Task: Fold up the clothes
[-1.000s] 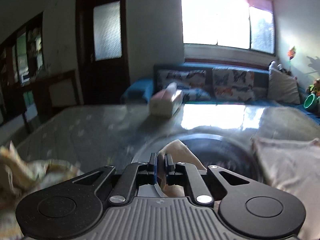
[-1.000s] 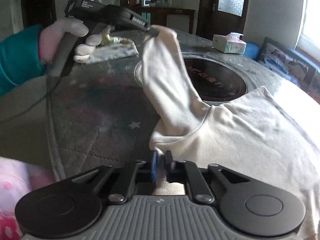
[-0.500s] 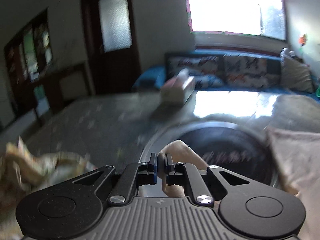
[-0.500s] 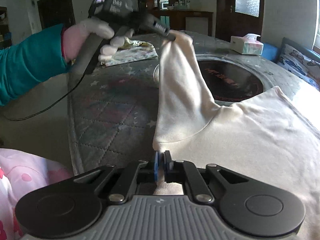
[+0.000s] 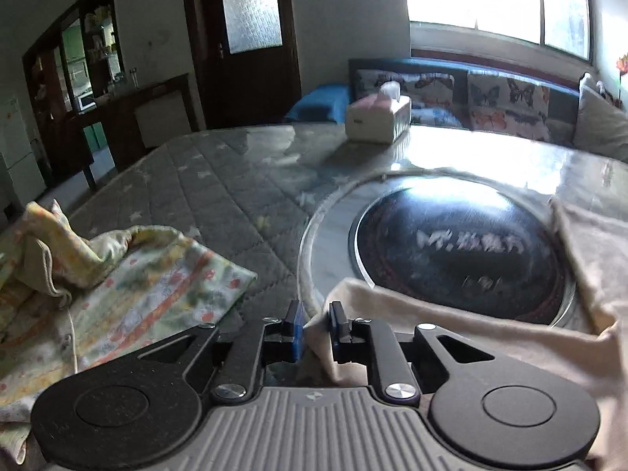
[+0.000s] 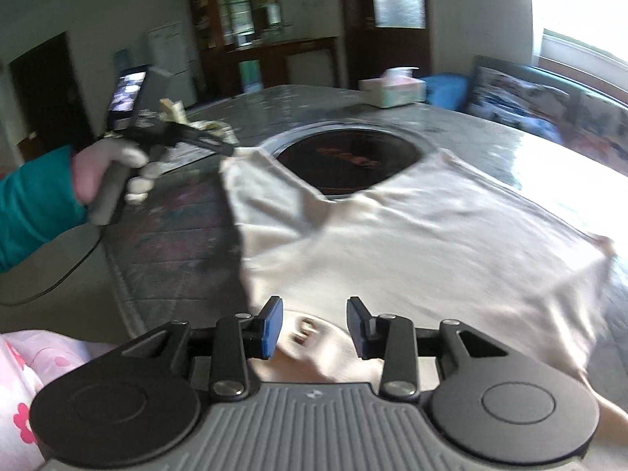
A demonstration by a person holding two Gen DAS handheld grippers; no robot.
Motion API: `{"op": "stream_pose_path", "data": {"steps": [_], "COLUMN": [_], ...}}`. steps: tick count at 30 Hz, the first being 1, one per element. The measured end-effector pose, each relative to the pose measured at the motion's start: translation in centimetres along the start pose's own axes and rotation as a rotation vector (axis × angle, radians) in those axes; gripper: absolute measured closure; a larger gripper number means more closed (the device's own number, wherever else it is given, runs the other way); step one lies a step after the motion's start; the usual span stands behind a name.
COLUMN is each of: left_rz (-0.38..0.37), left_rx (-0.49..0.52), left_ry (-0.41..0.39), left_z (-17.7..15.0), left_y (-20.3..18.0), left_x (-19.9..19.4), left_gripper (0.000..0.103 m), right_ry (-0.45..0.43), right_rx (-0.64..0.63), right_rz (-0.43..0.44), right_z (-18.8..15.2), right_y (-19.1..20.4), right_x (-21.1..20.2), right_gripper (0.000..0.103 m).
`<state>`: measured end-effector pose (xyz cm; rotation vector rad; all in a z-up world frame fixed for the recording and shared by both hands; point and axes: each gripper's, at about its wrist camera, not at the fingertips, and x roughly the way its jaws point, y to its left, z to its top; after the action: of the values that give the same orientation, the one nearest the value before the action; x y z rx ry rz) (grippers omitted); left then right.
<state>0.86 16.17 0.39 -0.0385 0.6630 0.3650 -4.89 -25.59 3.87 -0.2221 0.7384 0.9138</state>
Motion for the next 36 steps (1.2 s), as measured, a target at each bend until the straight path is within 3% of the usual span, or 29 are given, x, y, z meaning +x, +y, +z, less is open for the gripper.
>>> {"op": "stream_pose_path", "data": {"steps": [3,10,13,16,20,26,29,36], "left_rz": [-0.101,-0.517,-0.601,-0.625,-0.582,-0.596,-0.590,-0.553], "left_rx": [0.028,0.080,0.091,0.094,0.095,0.079,0.084,0.093], "left_ry": [-0.039,0.002,0.023,0.066,0.110,0.112,0.087,0.115], "left_z": [0.5,0.7,0.8,0.6,-0.1,0.0,0.5,0.4], "left_y": [-2.3,-10.2,-13.0,-14.5,-15.1,-14.5,-14.8,-15.1], "left_x": [-1.8,-2.8,-1.8,-0.3,1.4,1.2,0.9,2.3], "left_gripper": [0.091,0.095,0.095,0.095,0.095,0.093,0.093,0.093], "right_ry": [-0.001,0.016,0.007,0.005,0.013,-0.016,-0.048,-0.049], "right_rx": [0.046,0.092,0.104,0.105,0.106,0.119,0.131,0.201], "right_rz": [-0.036,-0.057,-0.056,-0.056,-0.046,-0.051,-0.113,-0.259], "right_z": [-0.8,-2.5,-2.9,-3.3,-3.9,-3.4,-2.7,-2.6], "right_y": [-1.1,-1.5,-1.3,-1.0,-0.8,-1.8,-3.4,-8.5], "right_x": [-0.4,-0.1,-0.5,-0.6,-0.6,-1.8,-2.3,-1.2], "right_gripper": [0.067,0.067,0.067,0.067,0.063,0.061,0.056,0.056]}}
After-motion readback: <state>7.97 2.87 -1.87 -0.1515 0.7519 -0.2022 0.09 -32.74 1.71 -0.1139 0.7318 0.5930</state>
